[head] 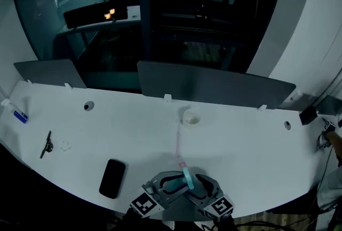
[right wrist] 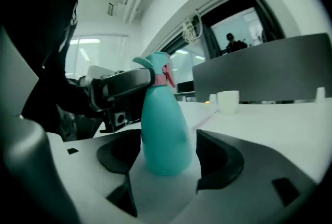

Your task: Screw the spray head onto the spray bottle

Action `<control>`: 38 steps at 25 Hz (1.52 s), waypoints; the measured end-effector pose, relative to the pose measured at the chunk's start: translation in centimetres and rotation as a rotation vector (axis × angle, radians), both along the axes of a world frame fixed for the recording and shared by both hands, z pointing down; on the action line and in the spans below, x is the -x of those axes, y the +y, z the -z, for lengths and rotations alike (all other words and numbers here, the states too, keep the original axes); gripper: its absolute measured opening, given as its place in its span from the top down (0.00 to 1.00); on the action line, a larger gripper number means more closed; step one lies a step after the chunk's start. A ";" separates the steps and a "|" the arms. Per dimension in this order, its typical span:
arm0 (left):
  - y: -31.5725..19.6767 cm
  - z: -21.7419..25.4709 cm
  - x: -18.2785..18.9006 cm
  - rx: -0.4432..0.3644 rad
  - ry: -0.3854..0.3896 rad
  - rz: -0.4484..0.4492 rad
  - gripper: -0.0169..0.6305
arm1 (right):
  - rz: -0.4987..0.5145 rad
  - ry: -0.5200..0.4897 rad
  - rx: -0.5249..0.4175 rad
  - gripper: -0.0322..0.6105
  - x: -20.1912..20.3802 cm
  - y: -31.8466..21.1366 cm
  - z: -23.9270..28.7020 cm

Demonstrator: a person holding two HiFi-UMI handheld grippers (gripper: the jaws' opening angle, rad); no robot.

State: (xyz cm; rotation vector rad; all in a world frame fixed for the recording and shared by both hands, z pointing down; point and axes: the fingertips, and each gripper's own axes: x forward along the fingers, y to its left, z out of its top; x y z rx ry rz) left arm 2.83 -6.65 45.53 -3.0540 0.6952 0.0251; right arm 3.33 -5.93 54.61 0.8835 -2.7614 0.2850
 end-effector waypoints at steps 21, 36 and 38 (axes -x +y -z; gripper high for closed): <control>1.2 -1.1 0.2 0.040 -0.085 -0.283 0.78 | 0.369 0.067 -0.062 0.46 1.6 0.5 0.0; 1.9 -0.7 0.1 0.045 -0.055 -0.276 0.77 | 0.448 0.039 0.005 0.46 1.7 1.2 0.0; 1.8 -0.2 0.2 0.059 -0.012 -0.226 0.70 | 0.376 0.050 -0.016 0.46 1.6 1.1 0.2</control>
